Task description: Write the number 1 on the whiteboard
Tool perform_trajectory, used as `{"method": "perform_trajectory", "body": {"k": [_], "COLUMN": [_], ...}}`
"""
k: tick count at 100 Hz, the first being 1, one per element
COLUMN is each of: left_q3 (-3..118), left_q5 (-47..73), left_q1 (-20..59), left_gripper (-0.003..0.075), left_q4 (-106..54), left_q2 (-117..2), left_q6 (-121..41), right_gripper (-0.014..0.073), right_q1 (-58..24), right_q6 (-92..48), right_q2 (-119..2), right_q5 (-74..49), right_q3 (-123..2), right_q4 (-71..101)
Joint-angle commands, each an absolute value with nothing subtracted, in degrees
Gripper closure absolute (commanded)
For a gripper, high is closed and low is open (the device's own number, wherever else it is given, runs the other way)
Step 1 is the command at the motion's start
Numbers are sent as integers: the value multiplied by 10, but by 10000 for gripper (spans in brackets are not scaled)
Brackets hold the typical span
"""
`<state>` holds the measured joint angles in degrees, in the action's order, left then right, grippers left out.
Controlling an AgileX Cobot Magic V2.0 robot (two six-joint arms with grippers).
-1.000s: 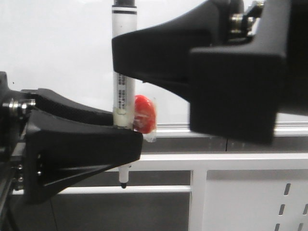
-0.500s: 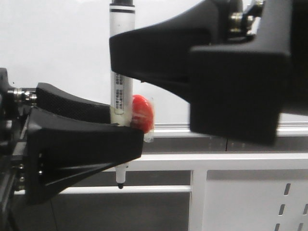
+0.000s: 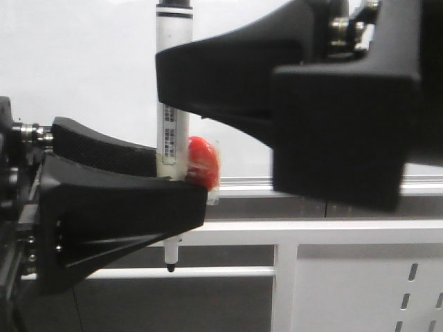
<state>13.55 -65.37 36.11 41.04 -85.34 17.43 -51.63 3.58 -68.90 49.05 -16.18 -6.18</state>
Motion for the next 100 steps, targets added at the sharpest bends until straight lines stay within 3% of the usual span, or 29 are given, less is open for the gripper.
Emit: {"method": "perform_trajectory", "body": {"k": [1, 100], "left_q3": [142, 64], "left_q5": [-776, -780], "left_q1": [363, 363], "left_gripper": [381, 380], "left_q4": [386, 220], "left_q2": [-840, -840], "left_q6": [173, 108], "right_gripper": [673, 672], "right_q1": [-516, -515], "right_q6": [37, 37], "right_q2": [-682, -682], "right_q5": [539, 534], "right_q3": [-178, -178], "right_q4": [-67, -67]}}
